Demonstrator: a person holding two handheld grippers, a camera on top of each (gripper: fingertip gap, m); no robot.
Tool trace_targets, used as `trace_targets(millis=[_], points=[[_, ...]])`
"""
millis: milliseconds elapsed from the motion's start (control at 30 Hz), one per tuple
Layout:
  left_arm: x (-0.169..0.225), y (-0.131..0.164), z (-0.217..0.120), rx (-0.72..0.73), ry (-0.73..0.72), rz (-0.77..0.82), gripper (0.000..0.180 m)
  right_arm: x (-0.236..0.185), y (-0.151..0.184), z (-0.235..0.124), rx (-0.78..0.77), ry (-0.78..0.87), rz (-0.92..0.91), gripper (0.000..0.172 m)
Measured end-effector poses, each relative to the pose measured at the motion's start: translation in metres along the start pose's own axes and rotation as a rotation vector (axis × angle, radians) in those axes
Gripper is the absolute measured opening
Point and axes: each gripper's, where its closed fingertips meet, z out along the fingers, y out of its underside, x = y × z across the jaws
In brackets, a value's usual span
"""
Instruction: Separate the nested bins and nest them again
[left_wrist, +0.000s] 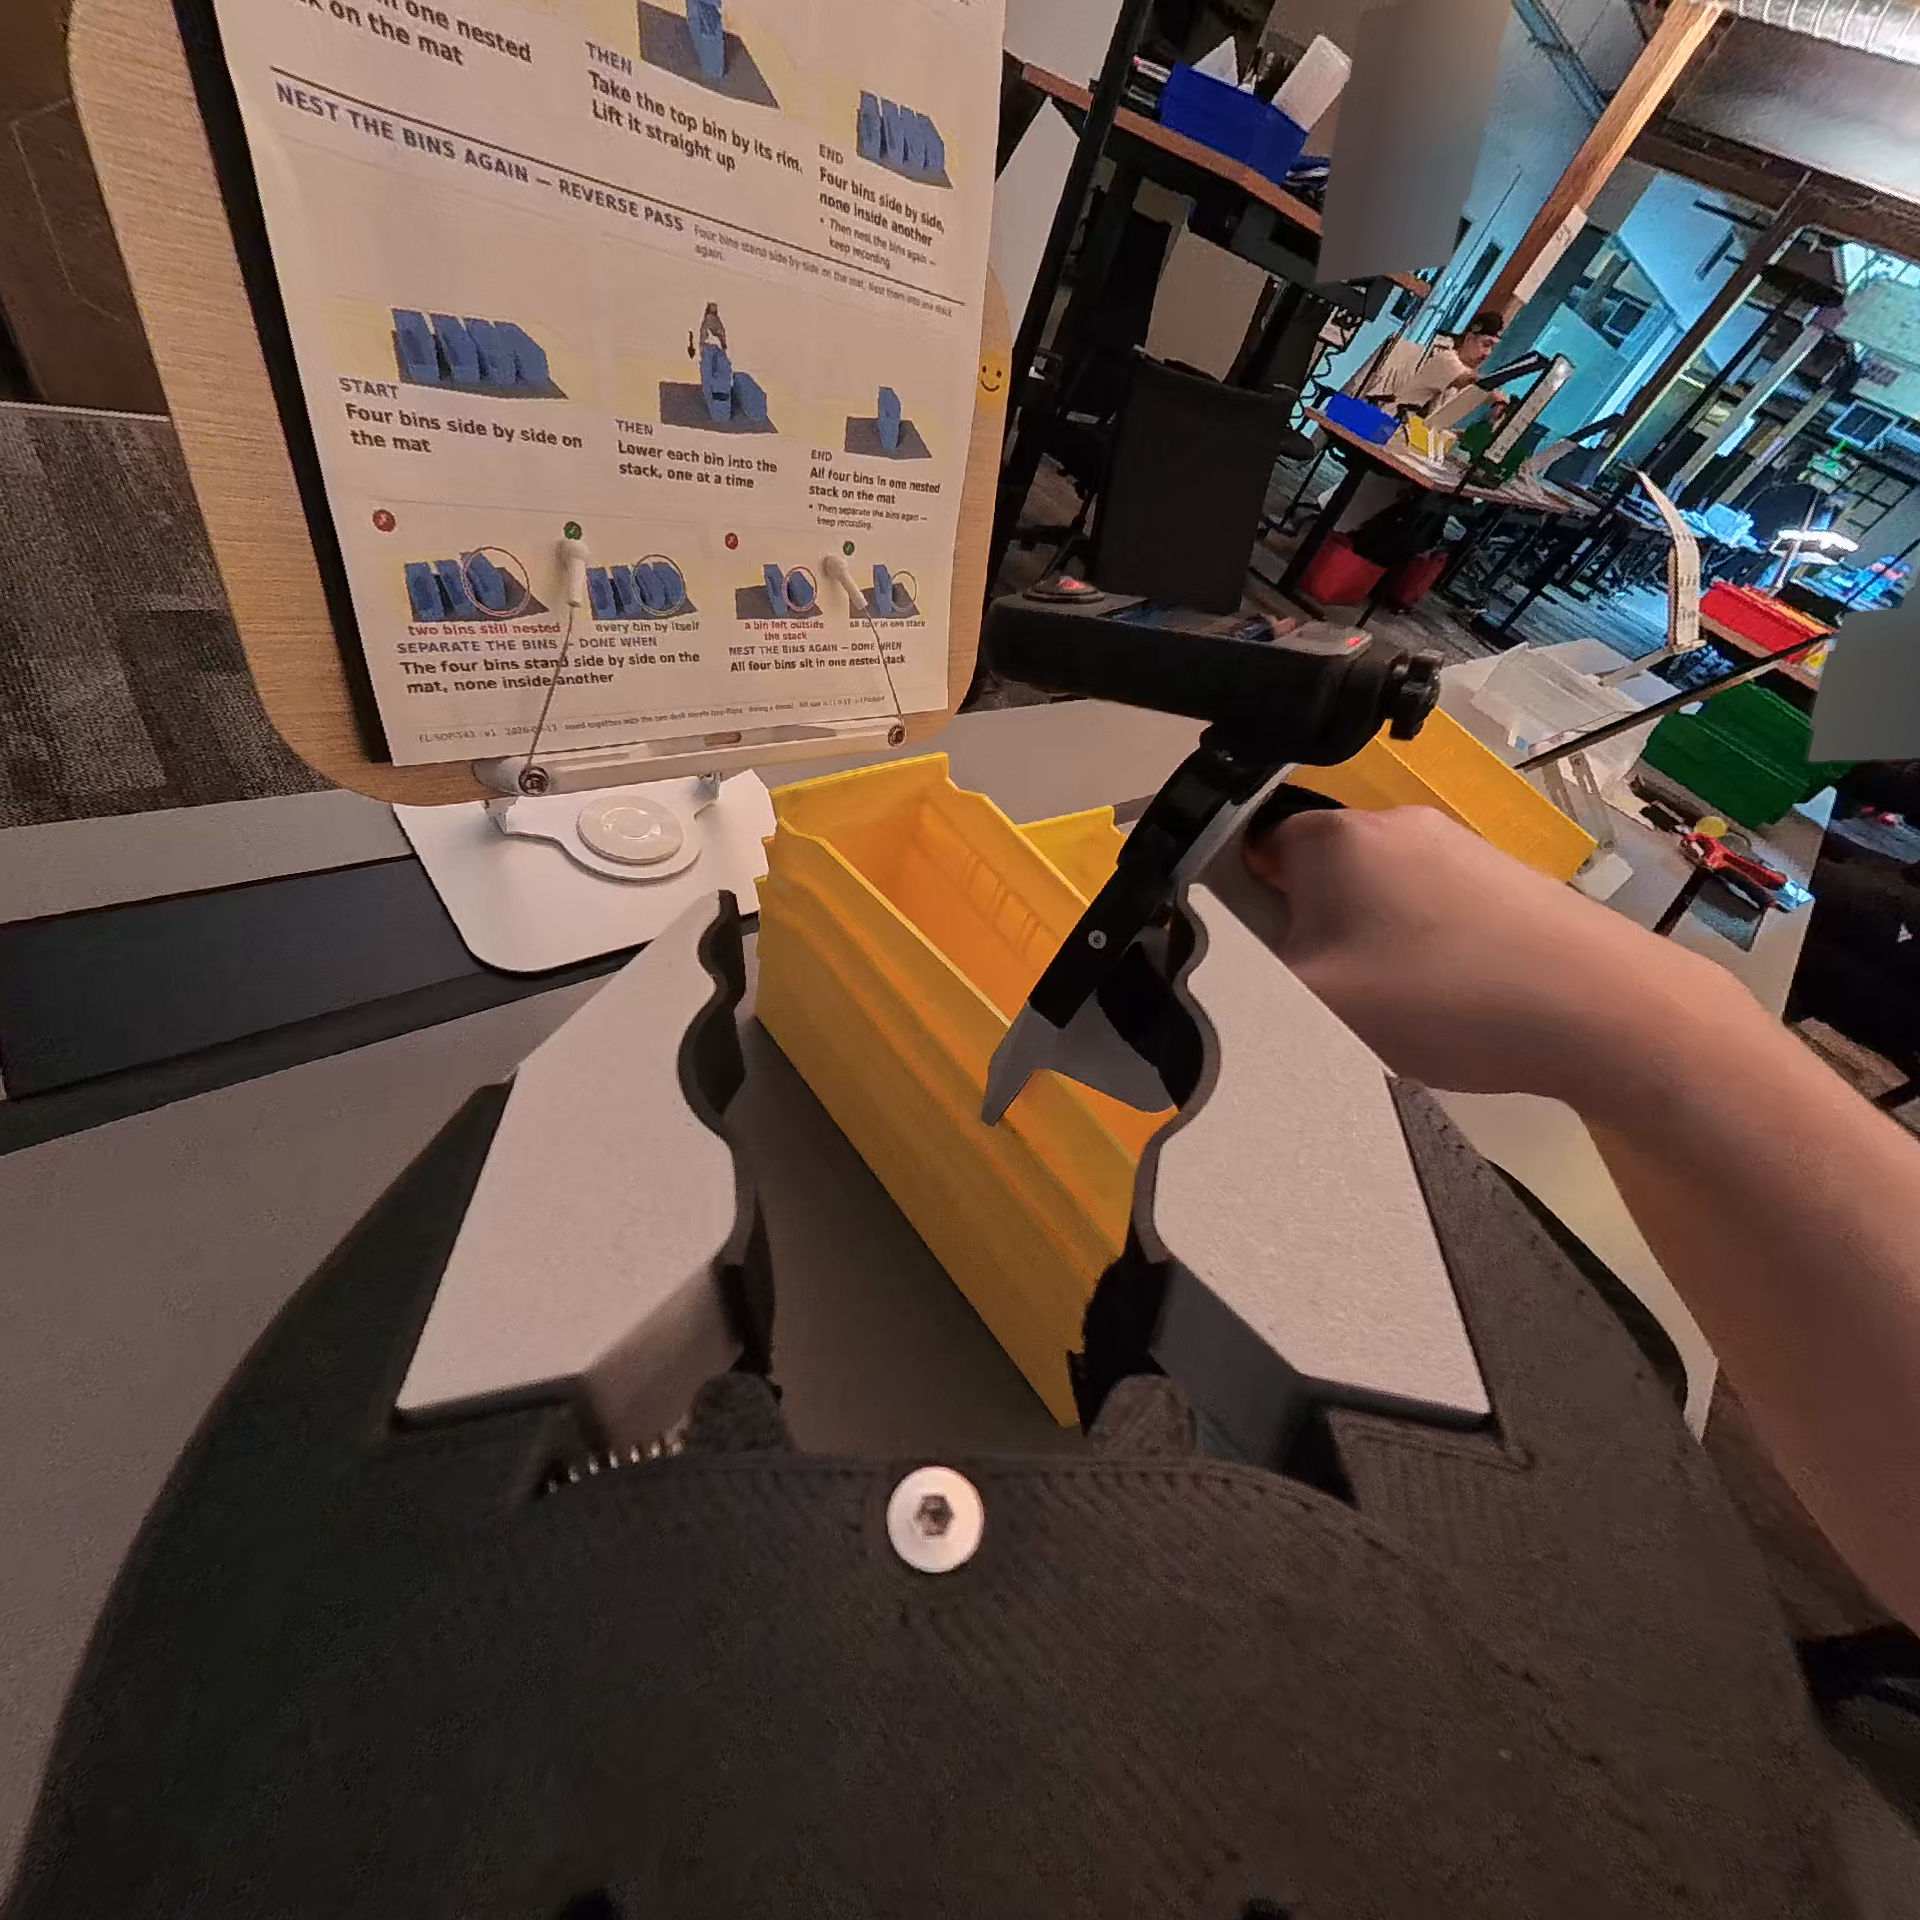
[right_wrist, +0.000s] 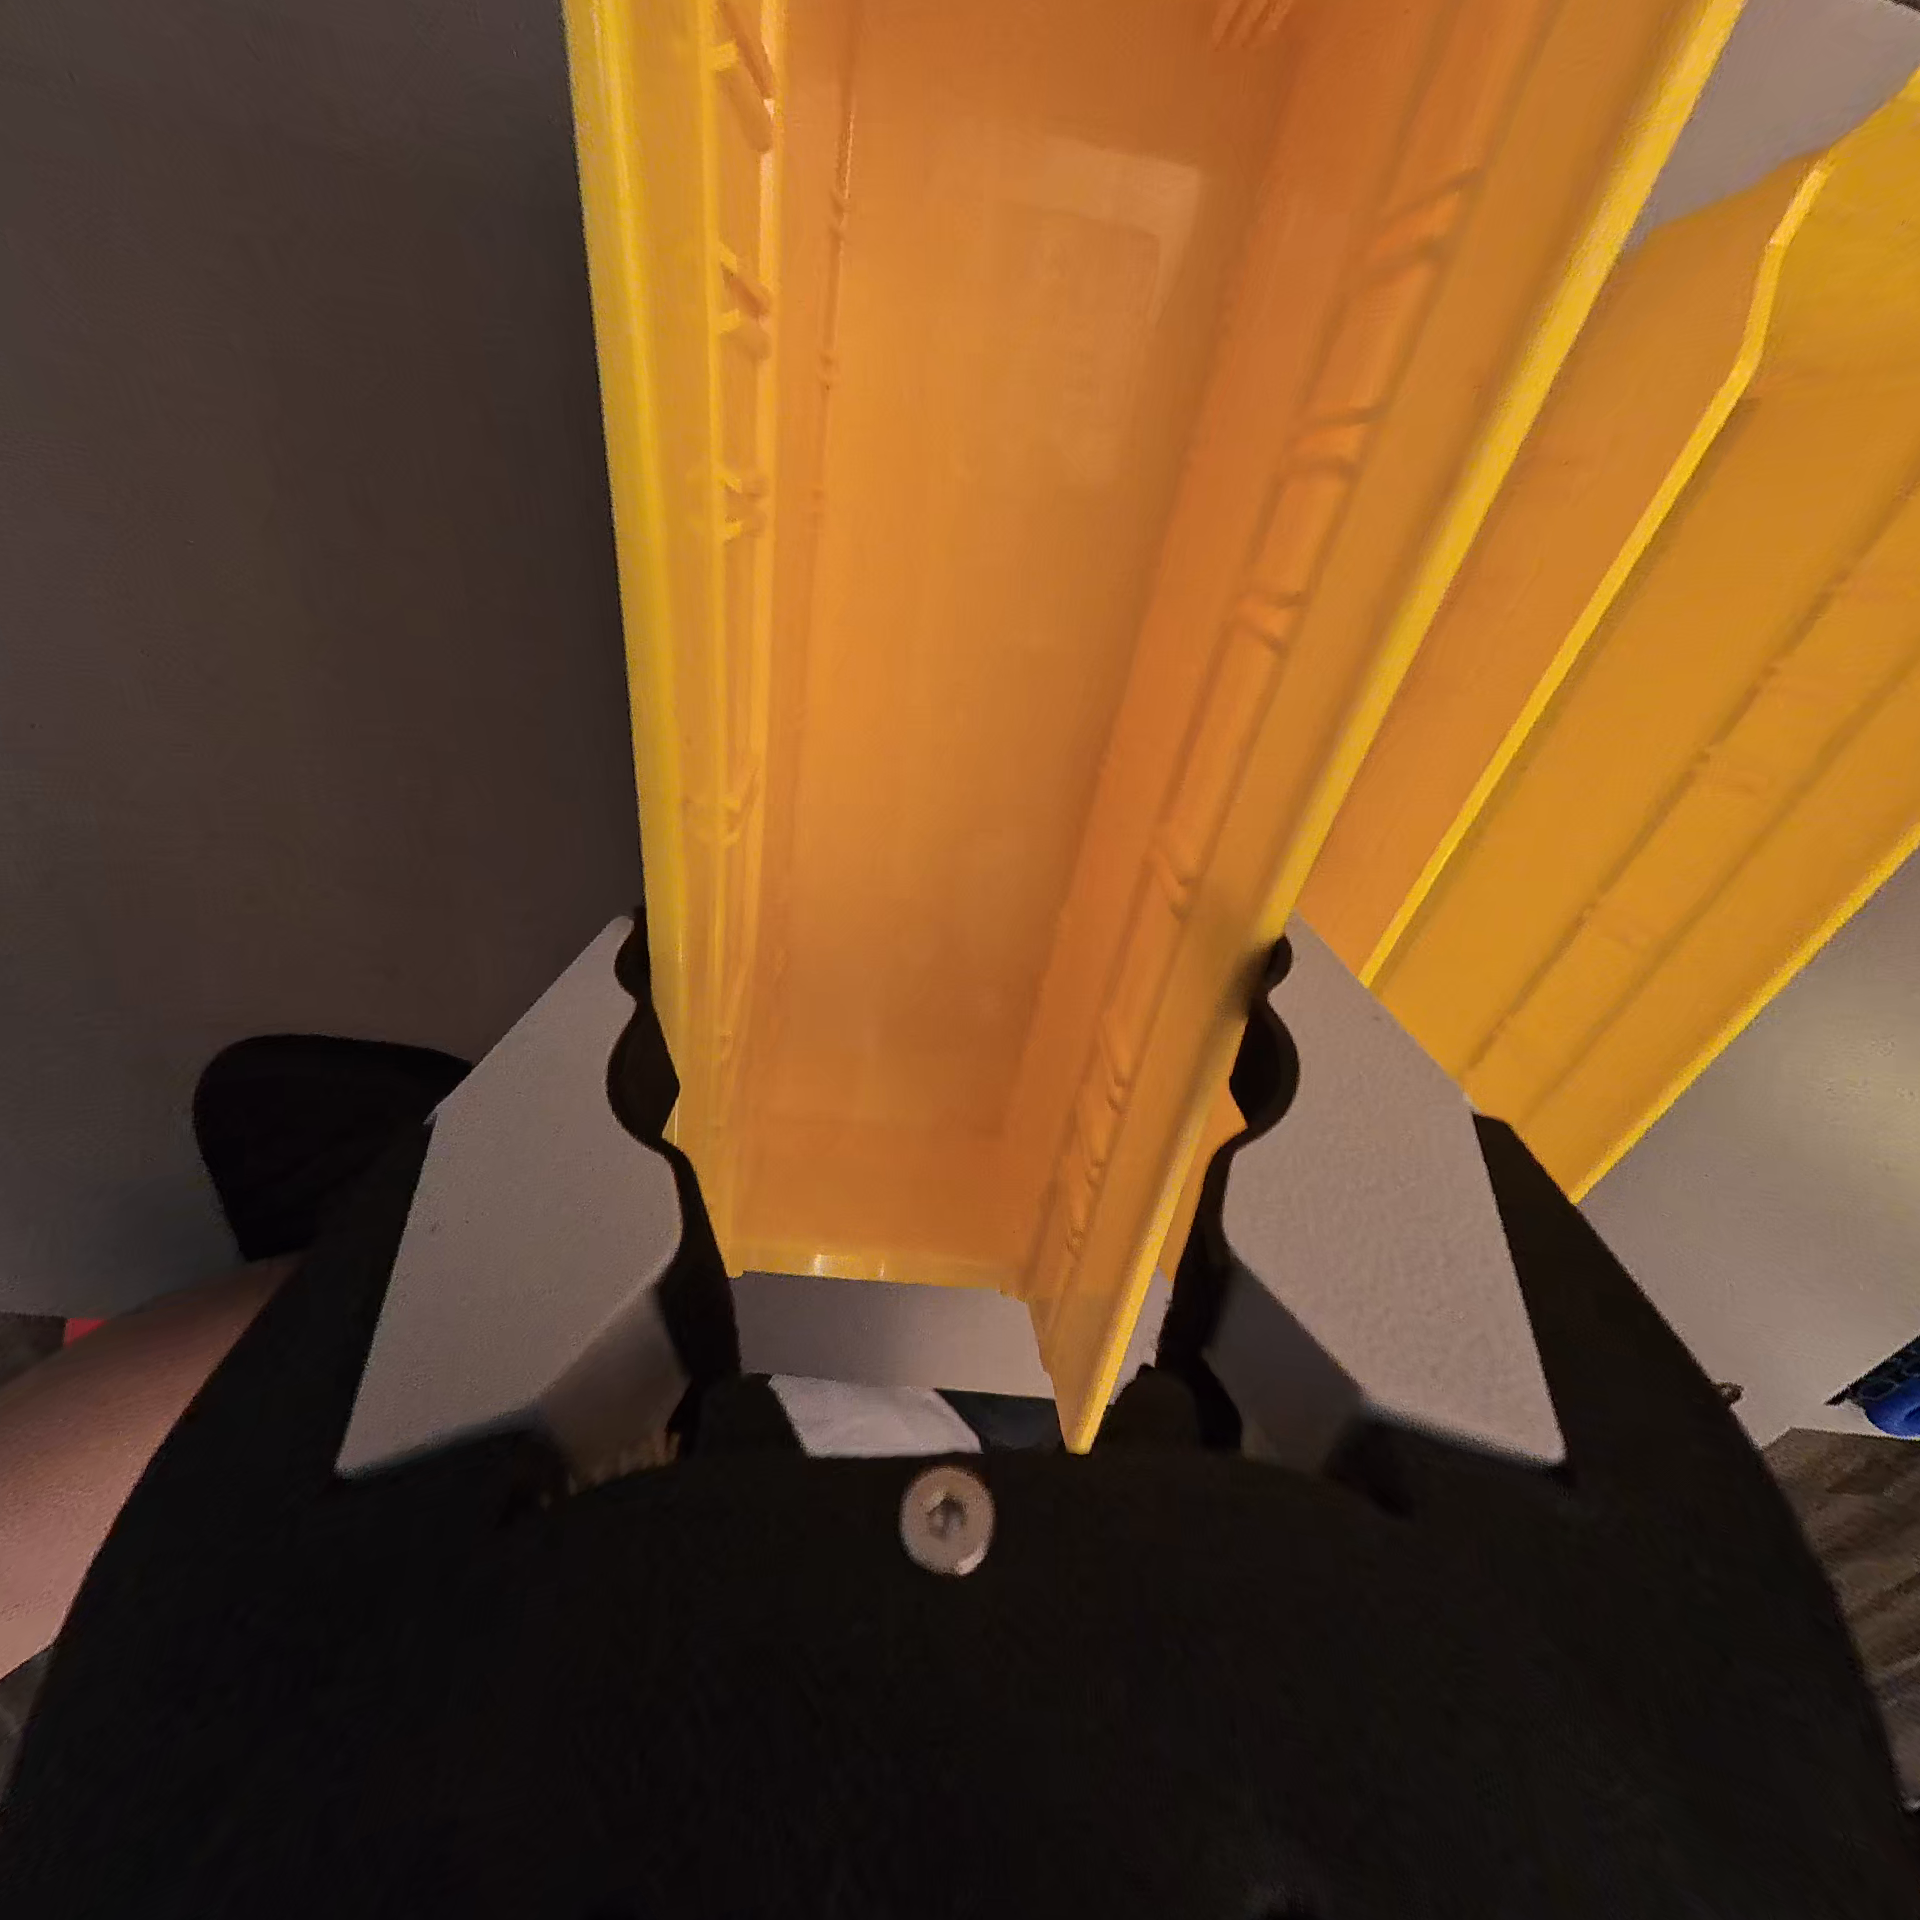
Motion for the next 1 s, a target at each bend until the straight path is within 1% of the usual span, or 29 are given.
trace_targets(millis=[133,200,300,400,467,533,633,700,767,867,1000], points=[[0.000,0.001,0.000,-0.002,0.000,-0.001,0.081,-0.002,-0.002,-0.011,0.013,-0.005,-0.002,0.113],[0.002,0.000,0.000,-0.002,0.000,0.005,0.081,-0.004,-0.006,-0.023,0.050,-0.023,0.002,0.113],[0.004,-0.001,-0.001,0.000,-0.004,0.019,0.081,-0.004,-0.007,-0.050,0.076,-0.042,-0.012,0.113],[0.006,-0.003,-0.004,0.011,-0.012,0.027,0.081,0.005,-0.005,-0.089,0.125,-0.049,-0.040,0.113],[0.008,-0.007,-0.006,0.029,-0.009,0.028,0.081,0.020,-0.002,-0.117,0.173,-0.048,-0.053,0.113],[0.011,-0.008,-0.005,0.039,0.003,0.023,0.082,0.044,0.005,-0.139,0.213,-0.047,-0.066,0.114],[0.020,-0.004,0.001,0.015,0.018,0.037,0.083,0.094,0.016,-0.153,0.252,-0.068,-0.043,0.114],[0.030,-0.002,0.006,0.001,0.028,0.064,0.083,0.132,0.021,-0.149,0.272,-0.087,-0.007,0.114],[0.038,0.000,0.011,-0.010,0.030,0.090,0.083,0.171,0.027,-0.134,0.271,-0.075,0.010,0.114],[0.044,0.005,0.017,-0.026,0.005,0.114,0.084,0.222,0.030,-0.104,0.269,-0.034,0.024,0.113],[0.045,0.009,0.018,-0.019,0.001,0.087,0.084,0.268,0.035,-0.057,0.233,0.023,0.026,0.113]])
